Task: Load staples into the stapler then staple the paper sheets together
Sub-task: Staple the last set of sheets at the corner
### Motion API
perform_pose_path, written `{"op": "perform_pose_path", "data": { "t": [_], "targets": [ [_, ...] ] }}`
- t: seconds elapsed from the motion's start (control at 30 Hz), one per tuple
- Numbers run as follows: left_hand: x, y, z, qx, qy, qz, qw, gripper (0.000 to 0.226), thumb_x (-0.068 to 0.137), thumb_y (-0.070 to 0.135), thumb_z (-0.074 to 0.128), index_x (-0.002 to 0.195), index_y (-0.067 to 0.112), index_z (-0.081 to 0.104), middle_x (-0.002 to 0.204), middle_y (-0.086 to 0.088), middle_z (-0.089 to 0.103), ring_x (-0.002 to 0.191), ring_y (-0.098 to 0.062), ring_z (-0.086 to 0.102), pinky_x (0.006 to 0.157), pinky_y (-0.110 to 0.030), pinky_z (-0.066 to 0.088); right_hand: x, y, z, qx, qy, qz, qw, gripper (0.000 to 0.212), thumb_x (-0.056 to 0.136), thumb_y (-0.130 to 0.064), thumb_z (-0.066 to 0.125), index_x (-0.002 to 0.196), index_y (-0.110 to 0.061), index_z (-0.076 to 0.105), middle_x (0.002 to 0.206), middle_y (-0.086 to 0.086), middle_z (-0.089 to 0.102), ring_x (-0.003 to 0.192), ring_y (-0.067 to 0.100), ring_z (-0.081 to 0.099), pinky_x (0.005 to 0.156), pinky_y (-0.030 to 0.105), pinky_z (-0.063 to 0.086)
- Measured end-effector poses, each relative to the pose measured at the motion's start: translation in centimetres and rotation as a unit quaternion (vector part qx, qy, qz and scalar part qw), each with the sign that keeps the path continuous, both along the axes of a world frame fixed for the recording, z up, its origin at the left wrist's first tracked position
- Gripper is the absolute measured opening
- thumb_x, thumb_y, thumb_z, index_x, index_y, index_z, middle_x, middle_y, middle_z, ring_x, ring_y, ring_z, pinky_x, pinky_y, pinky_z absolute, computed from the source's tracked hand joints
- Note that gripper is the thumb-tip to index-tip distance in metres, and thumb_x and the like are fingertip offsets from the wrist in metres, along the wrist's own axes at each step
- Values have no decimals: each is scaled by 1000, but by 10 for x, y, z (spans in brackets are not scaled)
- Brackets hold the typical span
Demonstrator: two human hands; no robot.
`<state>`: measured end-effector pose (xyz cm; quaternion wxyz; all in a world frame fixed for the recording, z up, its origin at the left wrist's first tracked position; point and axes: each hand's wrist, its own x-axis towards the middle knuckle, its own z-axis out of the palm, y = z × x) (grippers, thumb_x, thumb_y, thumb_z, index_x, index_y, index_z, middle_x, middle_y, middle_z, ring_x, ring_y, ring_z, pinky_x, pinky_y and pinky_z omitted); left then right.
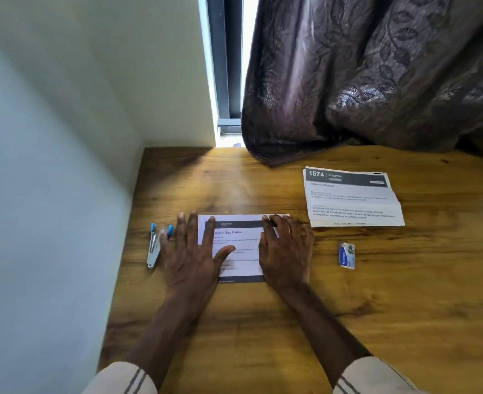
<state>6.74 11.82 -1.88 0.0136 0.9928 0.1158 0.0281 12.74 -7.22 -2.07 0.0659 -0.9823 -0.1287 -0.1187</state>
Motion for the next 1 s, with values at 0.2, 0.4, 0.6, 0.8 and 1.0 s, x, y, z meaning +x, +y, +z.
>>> {"op": "perform_pose_path", "data": {
  "t": [0.2,0.4,0.6,0.8,1.0],
  "targets": [
    [-1,1,10,12,-21,-28,999,70,102,61,23,151,19,50,165,-17,36,155,-39,26,121,-63,13,-3,5,0,-20,-22,-2,1000,40,100,-30,48,134,-15,62,134,5,61,131,31,52,112,56,33],
    [20,-44,6,-119,-54,-108,986,59,107,50,27,152,17,47,166,-14,34,157,-31,24,127,-52,18,-8,6,1,-37,-12,-7,999,41,97,-31,50,133,-15,62,135,6,61,131,32,52,110,55,34],
    [20,-41,-4,-168,-30,-122,978,55,109,47,33,154,18,40,169,-10,28,159,-27,16,129,-45,11,-10,-31,4,-29,5,-16,999,38,105,-40,43,135,-21,57,135,7,56,125,30,51,100,49,43],
    [21,-41,-5,-184,-39,-121,975,58,106,53,35,154,20,41,168,-10,29,158,-27,18,129,-46,13,-10,-64,7,-107,20,27,994,43,105,-38,44,140,-16,52,133,11,54,117,34,53,88,51,51],
    [20,-32,15,-259,-78,-103,957,56,105,54,39,146,18,52,163,-12,37,155,-31,27,125,-54,25,-13,-40,20,-5,-5,-28,1000,37,101,-38,55,132,-18,61,124,7,59,114,30,55,89,47,49]
  ]
}}
